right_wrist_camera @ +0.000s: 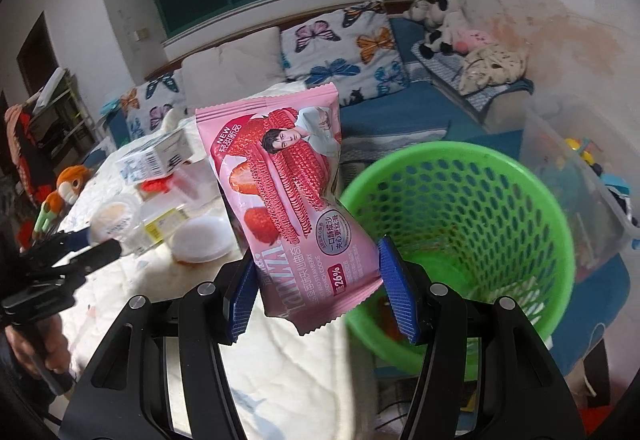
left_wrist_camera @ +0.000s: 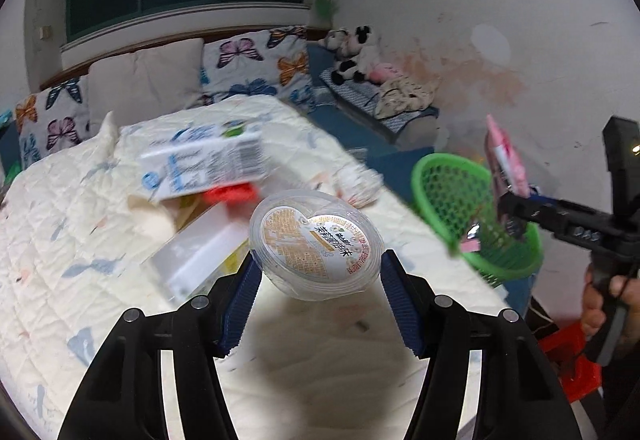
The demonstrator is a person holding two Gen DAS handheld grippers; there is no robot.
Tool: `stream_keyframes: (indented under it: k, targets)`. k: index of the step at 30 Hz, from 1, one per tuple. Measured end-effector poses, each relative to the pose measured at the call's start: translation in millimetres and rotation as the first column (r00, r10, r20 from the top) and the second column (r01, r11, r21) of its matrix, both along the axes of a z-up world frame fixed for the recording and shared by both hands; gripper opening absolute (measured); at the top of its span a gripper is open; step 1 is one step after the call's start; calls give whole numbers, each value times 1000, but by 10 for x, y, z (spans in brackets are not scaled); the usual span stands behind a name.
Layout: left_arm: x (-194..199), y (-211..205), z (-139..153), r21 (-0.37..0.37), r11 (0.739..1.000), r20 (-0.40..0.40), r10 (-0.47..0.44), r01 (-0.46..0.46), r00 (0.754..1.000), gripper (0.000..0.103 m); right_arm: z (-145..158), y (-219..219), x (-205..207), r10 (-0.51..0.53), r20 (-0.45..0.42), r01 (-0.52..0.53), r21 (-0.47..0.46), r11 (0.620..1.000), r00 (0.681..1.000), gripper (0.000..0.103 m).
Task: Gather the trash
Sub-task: 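Carry the pink bag toward the basket with the right gripper while the left gripper grasps a clear plastic cup, then drop the pink bag and the clear cup into the green basket, then move both grippers back over the bed toward the remaining trash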
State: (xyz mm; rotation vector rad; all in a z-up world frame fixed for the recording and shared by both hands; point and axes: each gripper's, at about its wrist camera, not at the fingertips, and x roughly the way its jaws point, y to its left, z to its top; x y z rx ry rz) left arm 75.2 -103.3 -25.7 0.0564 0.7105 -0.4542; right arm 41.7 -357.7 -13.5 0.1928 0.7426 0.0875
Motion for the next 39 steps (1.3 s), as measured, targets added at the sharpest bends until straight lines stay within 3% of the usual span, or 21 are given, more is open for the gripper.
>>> stream_keyframes:
  k: [8, 14, 28, 36, 39]
  targets:
    - [116, -512, 150, 9, 996, 24, -85, 85, 996, 59, -172, -523, 60, -128, -55, 129, 22, 991, 990, 60]
    - [260, -929, 169, 30, 989, 18, -146, 145, 989, 59, -315, -728, 63, -173, -94, 175, 17, 984, 980, 75]
    - [504, -1834, -142, 94, 961, -67, -256, 262, 964, 60, -231, -865, -332, -214, -45, 213, -26, 977, 976, 80]
    - [582, -2125, -333, 124, 951, -117, -268, 282, 956, 60, -218, -899, -518, -238, -37, 236, -39, 971, 971, 80]
    - [589, -2151, -353, 128, 952, -120, -264, 279, 957, 65, -207, -922, -566, -249, -34, 247, -43, 968, 968, 80]
